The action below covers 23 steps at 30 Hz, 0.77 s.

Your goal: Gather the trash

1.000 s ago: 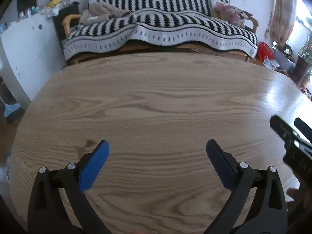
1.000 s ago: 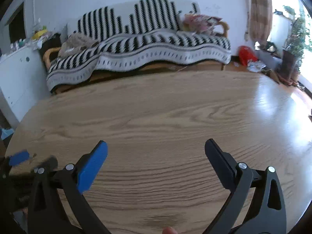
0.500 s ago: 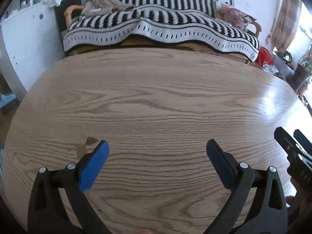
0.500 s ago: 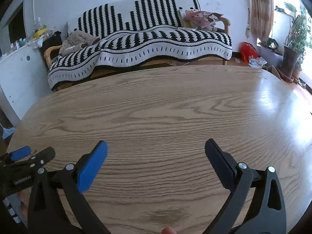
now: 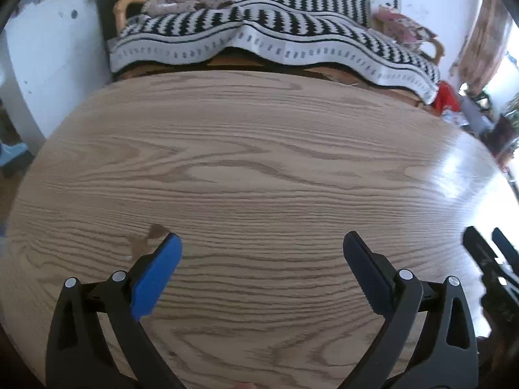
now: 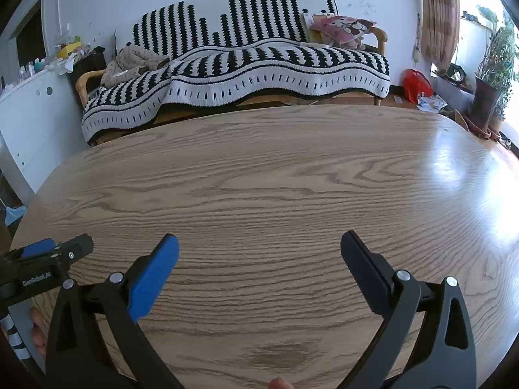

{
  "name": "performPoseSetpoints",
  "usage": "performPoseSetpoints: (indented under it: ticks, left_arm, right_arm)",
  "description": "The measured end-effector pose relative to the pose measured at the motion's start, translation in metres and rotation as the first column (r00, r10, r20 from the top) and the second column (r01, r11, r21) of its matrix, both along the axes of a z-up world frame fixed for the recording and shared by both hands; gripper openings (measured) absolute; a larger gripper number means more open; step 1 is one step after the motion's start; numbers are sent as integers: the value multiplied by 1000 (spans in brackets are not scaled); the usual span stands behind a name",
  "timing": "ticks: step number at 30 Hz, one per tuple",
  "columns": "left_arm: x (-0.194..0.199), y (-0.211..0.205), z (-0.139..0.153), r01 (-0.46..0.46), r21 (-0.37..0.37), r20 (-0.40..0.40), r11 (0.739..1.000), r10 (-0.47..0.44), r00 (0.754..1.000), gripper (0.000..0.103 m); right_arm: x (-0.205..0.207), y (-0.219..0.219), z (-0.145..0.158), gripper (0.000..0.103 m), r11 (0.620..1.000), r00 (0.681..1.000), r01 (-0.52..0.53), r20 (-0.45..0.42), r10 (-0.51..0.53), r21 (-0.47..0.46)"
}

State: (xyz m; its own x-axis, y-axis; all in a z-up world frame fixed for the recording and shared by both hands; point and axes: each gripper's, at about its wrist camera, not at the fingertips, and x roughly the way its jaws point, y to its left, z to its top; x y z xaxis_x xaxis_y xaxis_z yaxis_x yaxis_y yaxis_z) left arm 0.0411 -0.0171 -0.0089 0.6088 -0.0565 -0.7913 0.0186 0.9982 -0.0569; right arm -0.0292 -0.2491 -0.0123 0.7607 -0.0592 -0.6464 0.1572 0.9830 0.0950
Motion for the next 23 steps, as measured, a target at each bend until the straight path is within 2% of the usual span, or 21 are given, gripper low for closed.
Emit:
performPoseSetpoints:
  ticks: [6,10,15,23]
  left_arm:
    - [-1,-2,1,16,7,2,1000,-16,1000,97]
    - [-3,-3,-2,22,-2,-28,1000,-22,999,97]
    - [-10,-8,-2,54,-20,-3,998,-55,999,97]
    - [-8,0,3,-2,-67,20,998,4,1000,97]
  right_arm:
    - [-2,-1,0,96,1000,1000,14,4,-14,-3]
    - [-2,1,0,96,1000,1000,4,-4,-4,-7]
    - [-3,0,1,96,1000,1000,1,-4,-1,-9]
    - [-3,0,2,96,1000,1000,3,-4,-3,-13]
